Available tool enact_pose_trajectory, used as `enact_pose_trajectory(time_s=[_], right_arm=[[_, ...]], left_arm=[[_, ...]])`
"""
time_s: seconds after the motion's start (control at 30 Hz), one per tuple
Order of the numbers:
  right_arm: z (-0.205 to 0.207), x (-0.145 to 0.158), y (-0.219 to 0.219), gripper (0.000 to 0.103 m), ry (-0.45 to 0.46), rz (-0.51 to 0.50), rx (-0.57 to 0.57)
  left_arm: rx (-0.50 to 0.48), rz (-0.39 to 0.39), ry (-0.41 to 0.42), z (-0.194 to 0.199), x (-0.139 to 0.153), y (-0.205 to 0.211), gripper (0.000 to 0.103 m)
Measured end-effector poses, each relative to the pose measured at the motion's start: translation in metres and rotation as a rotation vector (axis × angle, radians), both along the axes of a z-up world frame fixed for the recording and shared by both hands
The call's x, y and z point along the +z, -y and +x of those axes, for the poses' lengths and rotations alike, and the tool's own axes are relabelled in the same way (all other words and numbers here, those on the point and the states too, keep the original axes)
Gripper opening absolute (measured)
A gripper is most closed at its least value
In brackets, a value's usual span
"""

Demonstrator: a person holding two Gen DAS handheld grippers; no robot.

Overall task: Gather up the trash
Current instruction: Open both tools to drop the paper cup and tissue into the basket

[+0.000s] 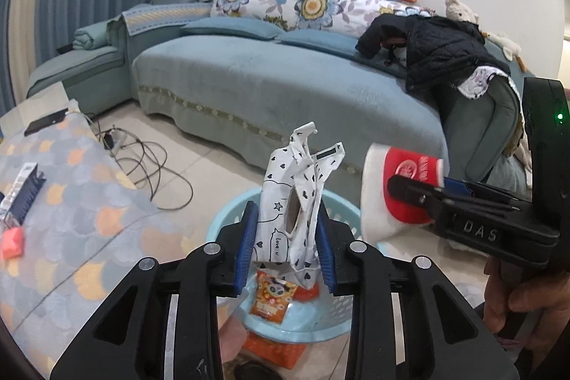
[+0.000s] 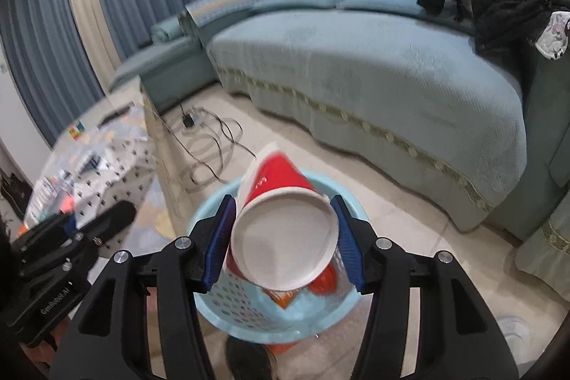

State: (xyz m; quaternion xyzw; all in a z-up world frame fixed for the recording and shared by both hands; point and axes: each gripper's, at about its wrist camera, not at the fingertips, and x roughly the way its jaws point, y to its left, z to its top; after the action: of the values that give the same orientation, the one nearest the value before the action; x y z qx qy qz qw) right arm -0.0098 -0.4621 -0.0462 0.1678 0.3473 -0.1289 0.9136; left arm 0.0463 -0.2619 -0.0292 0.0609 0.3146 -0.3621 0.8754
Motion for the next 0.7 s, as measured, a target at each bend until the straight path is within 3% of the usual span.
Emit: enact_pose_trajectory(time_s=[0.23, 0.33, 0.4, 0.7], right_arm=[[-0.001, -0.002, 0.001, 0.055, -0.005, -0.021, -0.017], [0.0, -0.002, 0.002, 0.055, -0.003, -0.007, -0.024], [0.0, -0.002, 0.003, 0.055, 0.003, 0.007, -0.027], [-0.001, 0.002, 0.004, 0.055, 0.02, 0.019, -0.042]], left_arm=[[0.021, 0.011, -0.035, 0.014, -0.008, -0.008, 0.042], [0.007, -0.009, -0.06, 0.018, -0.007, -0.011, 0.057], [0.002, -0.022, -0.051, 0.019, -0.003, -0.013, 0.075], [0.049, -0.077, -0.067, 0.032, 0.016, -0.043, 0.076]])
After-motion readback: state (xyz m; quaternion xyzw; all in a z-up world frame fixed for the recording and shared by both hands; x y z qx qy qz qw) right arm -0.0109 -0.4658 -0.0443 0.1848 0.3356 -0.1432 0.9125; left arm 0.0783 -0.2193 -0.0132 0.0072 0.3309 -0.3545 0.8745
